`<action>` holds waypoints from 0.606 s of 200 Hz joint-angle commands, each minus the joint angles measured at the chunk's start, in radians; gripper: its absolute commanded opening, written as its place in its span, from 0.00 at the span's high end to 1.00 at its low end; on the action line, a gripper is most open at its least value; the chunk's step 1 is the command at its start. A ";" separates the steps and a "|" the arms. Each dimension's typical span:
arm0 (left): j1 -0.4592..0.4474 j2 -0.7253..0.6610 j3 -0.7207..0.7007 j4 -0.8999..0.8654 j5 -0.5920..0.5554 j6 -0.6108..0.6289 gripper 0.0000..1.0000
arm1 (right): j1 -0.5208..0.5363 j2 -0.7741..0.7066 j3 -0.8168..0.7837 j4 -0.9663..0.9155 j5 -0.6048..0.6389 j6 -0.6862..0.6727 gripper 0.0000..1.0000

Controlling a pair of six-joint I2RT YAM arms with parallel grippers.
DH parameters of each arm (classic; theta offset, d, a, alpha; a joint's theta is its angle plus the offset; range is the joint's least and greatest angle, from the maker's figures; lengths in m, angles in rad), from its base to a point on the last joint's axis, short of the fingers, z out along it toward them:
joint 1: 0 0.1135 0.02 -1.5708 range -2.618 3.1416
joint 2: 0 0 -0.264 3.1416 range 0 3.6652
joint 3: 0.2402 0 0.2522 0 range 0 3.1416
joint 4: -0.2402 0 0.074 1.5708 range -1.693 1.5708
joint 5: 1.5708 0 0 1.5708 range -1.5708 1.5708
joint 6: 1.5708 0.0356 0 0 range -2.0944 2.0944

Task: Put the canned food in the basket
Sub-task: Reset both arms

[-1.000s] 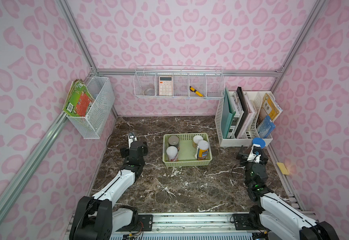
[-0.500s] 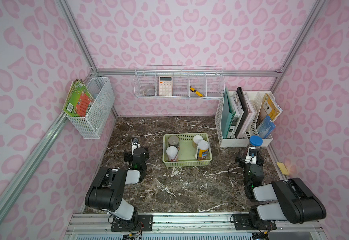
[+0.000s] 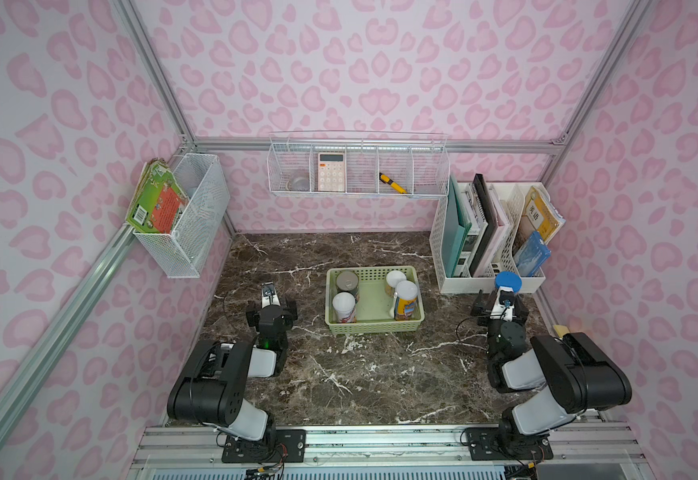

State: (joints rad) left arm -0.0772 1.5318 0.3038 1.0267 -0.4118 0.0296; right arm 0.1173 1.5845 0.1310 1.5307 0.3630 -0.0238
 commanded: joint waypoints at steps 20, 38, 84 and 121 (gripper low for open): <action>0.008 -0.004 0.002 0.038 0.049 0.006 0.01 | -0.002 0.001 0.017 -0.024 0.018 0.028 0.00; 0.019 -0.008 0.002 0.033 0.065 -0.003 0.01 | -0.004 0.002 0.020 -0.026 0.024 0.031 0.00; 0.026 -0.006 0.011 0.017 0.082 -0.006 0.01 | -0.004 0.003 0.018 -0.024 0.024 0.031 0.00; 0.125 -0.001 0.123 -0.215 0.205 -0.096 0.01 | -0.004 0.003 0.019 -0.023 0.024 0.030 0.00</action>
State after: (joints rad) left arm -0.0063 1.5227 0.3702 0.9607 -0.3035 0.0032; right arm 0.1131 1.5879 0.1455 1.5040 0.3897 -0.0036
